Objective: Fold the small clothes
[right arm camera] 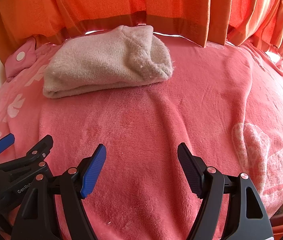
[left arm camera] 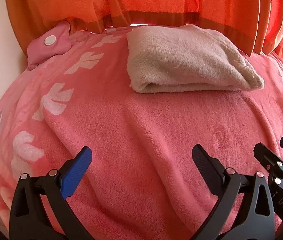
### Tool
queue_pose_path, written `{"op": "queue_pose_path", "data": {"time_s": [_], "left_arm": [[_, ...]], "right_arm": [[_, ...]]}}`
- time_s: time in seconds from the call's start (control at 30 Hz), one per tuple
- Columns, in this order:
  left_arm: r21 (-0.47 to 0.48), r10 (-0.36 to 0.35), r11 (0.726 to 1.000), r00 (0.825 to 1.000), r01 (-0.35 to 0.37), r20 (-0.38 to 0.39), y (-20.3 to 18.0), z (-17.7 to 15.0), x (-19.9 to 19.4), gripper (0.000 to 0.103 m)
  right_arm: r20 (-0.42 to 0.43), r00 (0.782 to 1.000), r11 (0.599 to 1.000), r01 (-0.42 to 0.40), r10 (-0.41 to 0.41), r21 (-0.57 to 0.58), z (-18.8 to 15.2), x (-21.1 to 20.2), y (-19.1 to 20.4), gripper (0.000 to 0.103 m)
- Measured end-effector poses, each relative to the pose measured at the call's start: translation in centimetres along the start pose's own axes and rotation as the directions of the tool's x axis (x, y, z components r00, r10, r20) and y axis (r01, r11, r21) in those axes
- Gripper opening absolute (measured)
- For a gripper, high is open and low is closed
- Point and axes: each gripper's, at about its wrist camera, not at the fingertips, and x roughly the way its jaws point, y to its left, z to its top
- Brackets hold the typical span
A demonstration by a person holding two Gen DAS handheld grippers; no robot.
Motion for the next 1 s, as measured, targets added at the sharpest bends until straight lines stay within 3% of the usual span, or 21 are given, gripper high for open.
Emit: {"op": "queue_pose_path", "data": {"time_s": [1.0], "left_arm": [[0.008, 0.018, 1.0, 0.999, -0.018, -0.032, -0.53, 0.27, 0.23, 0.098]], "right_arm": [[-0.017, 1.0, 1.0, -0.021, 0.021, 0.016, 0.35, 0.04, -0.19, 0.072]]}}
